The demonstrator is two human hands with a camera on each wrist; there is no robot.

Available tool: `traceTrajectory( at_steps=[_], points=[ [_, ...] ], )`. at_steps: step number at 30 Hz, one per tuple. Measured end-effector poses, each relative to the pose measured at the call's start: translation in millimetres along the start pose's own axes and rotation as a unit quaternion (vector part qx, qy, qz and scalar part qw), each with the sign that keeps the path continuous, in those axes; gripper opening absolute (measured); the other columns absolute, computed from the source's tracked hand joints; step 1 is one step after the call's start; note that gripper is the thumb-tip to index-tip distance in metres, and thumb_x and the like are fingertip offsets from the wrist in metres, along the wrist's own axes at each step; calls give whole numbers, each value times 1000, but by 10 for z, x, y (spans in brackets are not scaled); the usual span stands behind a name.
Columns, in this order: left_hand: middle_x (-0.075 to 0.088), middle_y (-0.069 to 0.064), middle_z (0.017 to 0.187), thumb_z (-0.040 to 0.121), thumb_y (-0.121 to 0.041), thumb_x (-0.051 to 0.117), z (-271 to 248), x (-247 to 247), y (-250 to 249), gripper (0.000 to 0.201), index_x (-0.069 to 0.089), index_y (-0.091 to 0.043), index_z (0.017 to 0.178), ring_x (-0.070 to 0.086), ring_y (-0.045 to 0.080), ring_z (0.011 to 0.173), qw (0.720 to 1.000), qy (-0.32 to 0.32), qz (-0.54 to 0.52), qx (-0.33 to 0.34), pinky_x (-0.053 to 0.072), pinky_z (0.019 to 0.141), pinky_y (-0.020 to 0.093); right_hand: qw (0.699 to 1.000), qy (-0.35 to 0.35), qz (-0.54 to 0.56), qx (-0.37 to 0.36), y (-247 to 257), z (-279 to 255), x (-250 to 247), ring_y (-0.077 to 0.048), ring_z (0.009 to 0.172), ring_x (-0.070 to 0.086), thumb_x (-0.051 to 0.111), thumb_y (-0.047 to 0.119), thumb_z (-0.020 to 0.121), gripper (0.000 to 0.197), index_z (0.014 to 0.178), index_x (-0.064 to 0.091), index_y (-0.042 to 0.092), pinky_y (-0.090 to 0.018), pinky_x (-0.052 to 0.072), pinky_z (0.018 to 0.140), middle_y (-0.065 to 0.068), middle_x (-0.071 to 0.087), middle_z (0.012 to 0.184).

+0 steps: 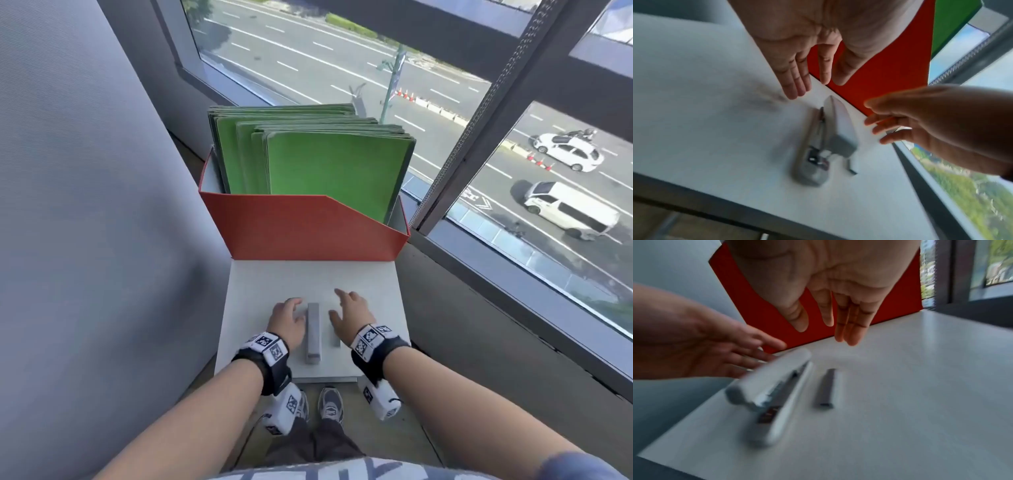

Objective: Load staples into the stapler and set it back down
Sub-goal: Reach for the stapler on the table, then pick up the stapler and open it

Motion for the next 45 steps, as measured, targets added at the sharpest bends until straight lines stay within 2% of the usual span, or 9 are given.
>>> traceTrajectory(
  at_steps=[7, 11, 18, 22, 28, 32, 34, 37, 45],
  points=[
    [60, 8, 132, 95, -18, 36, 33, 155, 71, 37, 56, -15, 127, 57, 26, 119, 982, 19, -164, -94, 43, 105, 36, 995, 90, -22, 43, 412, -40, 409, -41, 120, 46, 48, 19, 89, 58, 142, 27, 11, -44, 44, 95, -22, 35, 140],
    [63, 10, 127, 96, -18, 36, 15, 163, 114, 37, 58, -11, 125, 58, 26, 116, 974, 26, -196, -114, 43, 105, 37, 991, 103, -33, 77, 427, -34, 505, -39, 125, 37, 38, 13, 94, 59, 147, 13, 6, -47, 42, 102, -19, 8, 155],
    [58, 10, 75, 86, -24, 43, 72, 254, 96, 23, 64, -17, 82, 50, 21, 63, 934, 77, -304, -172, 42, 63, 30, 993, 105, -28, 44, 524, 118, 271, -41, 120, 48, 52, 13, 88, 72, 146, 10, 7, -46, 44, 99, -27, 38, 139],
    [59, 1, 82, 95, -35, 39, 61, 408, 32, 23, 57, -26, 84, 52, 18, 69, 857, 126, -448, -220, 43, 61, 31, 989, 123, -67, 56, 586, 121, 115, -40, 117, 53, 54, 17, 90, 79, 147, 1, 6, -47, 45, 95, -25, 41, 137],
    [58, 4, 77, 95, -29, 42, 123, 456, 21, 22, 59, -21, 83, 55, 19, 59, 866, 98, -445, -205, 49, 57, 30, 982, 147, -80, 86, 546, 196, 119, -37, 116, 57, 56, 24, 89, 90, 146, -10, -1, -44, 44, 98, -26, 54, 131],
    [53, 5, 69, 91, -13, 37, 108, 405, 63, 22, 57, -20, 88, 47, 19, 61, 885, 87, -407, -207, 40, 58, 27, 981, 177, -72, 26, 602, 204, -136, -35, 109, 63, 61, 15, 84, 32, 115, 55, 8, -36, 52, 81, -23, 61, 116],
    [52, 7, 66, 90, -2, 28, 118, 371, 152, 35, 57, -21, 98, 46, 19, 58, 900, 74, -385, -191, 39, 56, 26, 976, 206, -60, 32, 605, 229, -223, -35, 88, 71, 53, 10, 84, 5, 81, 56, 7, -32, 52, 66, -19, 64, 87],
    [61, 12, 70, 93, -1, 31, 117, 323, 188, 33, 57, -20, 103, 57, 23, 62, 902, 70, -387, -178, 45, 57, 29, 975, 203, -75, 42, 640, 363, -318, -32, 66, 71, 52, 12, 80, 14, 72, 60, 3, -33, 55, 65, -14, 70, 65],
    [72, 11, 66, 96, 5, 32, 115, 283, 194, 28, 54, -5, 111, 70, 18, 58, 899, 65, -407, -147, 54, 57, 29, 992, 109, -47, 40, 754, 738, -620, -19, 67, 67, 72, 17, 75, 16, 79, 69, 2, -29, 58, 64, -12, 77, 87]
  ],
)
Point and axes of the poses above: each hand's wrist, its own z-axis towards the middle knuckle, its own x-axis out of the palm, y = z × x, the point moved 5 cm from there along z, towards the middle knuckle
